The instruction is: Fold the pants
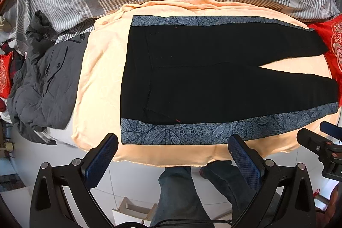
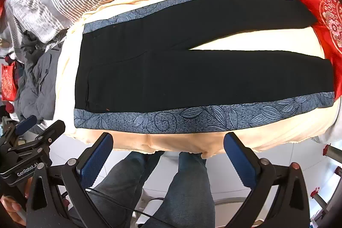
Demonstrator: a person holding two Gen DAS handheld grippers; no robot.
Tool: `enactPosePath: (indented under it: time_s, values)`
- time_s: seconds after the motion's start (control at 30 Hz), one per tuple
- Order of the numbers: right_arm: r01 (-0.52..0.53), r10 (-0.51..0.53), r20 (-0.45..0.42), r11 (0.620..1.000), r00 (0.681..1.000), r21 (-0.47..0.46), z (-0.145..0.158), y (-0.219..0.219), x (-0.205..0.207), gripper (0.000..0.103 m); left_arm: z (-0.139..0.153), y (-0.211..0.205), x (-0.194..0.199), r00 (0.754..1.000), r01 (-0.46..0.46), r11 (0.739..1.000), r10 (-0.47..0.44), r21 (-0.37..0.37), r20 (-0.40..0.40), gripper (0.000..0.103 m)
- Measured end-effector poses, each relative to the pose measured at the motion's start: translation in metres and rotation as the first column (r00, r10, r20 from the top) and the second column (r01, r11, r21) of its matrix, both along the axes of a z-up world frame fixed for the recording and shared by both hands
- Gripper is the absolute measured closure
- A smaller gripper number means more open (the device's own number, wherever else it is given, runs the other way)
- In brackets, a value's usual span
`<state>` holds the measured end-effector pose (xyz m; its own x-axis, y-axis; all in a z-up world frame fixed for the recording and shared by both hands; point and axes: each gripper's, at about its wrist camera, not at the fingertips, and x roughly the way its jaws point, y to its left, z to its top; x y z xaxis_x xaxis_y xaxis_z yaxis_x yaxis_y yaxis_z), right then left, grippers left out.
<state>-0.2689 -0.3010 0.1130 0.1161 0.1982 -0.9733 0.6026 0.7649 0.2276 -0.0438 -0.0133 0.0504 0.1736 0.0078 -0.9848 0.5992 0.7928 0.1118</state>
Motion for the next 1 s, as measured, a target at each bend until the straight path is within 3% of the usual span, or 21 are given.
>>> enactPosePath:
  time_s: [0.53,0.73,1.0]
  values:
    - [-0.001,-0.002,0.054,0.999,0.999,0.046,0.004,-0.013,-0.023,0.000,0.005,0.007,-0.019,0.995,-0.096,0.995,0.096,0.002,0.026,0.000]
    - [0.096,-0.108,0.102,0.989,0.989,0.115,0.000,-0.018,-0.036,0.000,-0.001,0.010,-0.009,0.994,-0.107,0.994,0.107,-0.019,-0.004,0.000]
    - [0.278,-0.317,0.084,0.911,0.945,0.305,-0.055,-0.011,-0.065,0.000,-0.063,0.038,0.008,0.974,-0.178,0.984,0.173,-0.026,-0.144,0.000]
